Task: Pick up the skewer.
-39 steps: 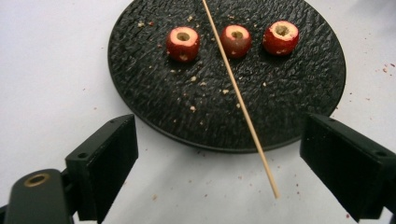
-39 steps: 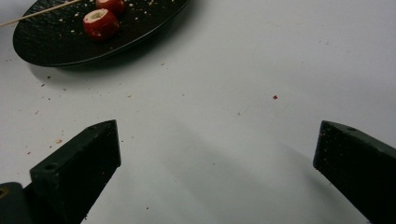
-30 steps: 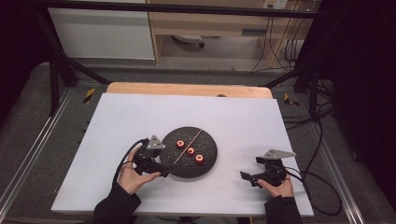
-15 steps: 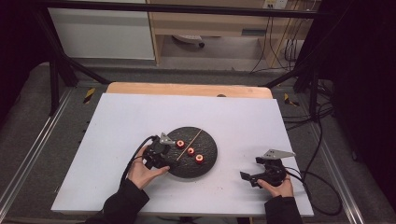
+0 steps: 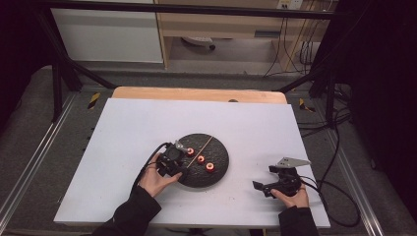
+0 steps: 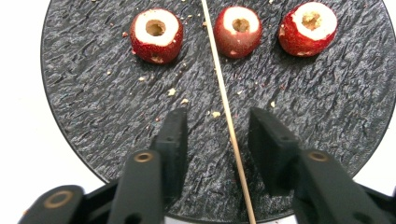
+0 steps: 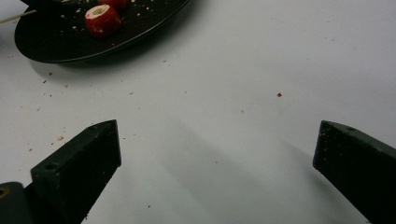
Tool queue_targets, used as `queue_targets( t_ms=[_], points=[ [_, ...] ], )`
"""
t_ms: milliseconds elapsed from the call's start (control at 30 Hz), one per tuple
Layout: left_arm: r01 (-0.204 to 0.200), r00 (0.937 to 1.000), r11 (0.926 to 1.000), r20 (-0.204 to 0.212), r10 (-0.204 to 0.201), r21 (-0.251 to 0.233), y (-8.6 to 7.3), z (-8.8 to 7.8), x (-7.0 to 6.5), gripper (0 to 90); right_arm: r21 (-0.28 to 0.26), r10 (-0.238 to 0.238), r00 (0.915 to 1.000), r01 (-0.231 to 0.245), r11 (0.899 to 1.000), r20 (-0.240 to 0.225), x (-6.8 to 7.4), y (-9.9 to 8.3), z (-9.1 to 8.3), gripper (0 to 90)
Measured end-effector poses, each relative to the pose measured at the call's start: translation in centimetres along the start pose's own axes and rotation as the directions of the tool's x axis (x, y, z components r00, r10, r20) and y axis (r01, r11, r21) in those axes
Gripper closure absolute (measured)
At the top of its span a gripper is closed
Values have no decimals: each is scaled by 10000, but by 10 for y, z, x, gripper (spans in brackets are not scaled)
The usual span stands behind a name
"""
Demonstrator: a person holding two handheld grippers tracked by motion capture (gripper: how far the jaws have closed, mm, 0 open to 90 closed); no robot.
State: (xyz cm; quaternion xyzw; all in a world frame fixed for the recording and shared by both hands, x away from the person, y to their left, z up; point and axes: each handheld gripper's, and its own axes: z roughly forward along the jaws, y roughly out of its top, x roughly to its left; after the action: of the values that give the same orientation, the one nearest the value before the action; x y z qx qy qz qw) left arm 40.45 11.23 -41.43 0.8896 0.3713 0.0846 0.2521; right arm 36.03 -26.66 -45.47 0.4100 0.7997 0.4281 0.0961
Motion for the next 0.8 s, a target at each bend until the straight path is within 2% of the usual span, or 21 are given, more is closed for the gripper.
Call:
queue_targets(
  t_ms=[133, 400, 800],
  points=[
    [-54, 9999, 9999, -154, 57, 164, 2, 0, -3, 656, 4, -9, 10000, 9, 10000, -12, 0, 0, 0, 15],
    [-111, 9997, 9994, -196, 117, 341, 5, 1, -8, 763, 30, -6, 10000, 7, 10000, -21, 0, 0, 0, 15],
    [-11, 9993, 9985, -375, 32, 554, 5, 4, -11, 824, 34, 19, 10000, -19, 10000, -45, 0, 0, 1, 14]
  ],
)
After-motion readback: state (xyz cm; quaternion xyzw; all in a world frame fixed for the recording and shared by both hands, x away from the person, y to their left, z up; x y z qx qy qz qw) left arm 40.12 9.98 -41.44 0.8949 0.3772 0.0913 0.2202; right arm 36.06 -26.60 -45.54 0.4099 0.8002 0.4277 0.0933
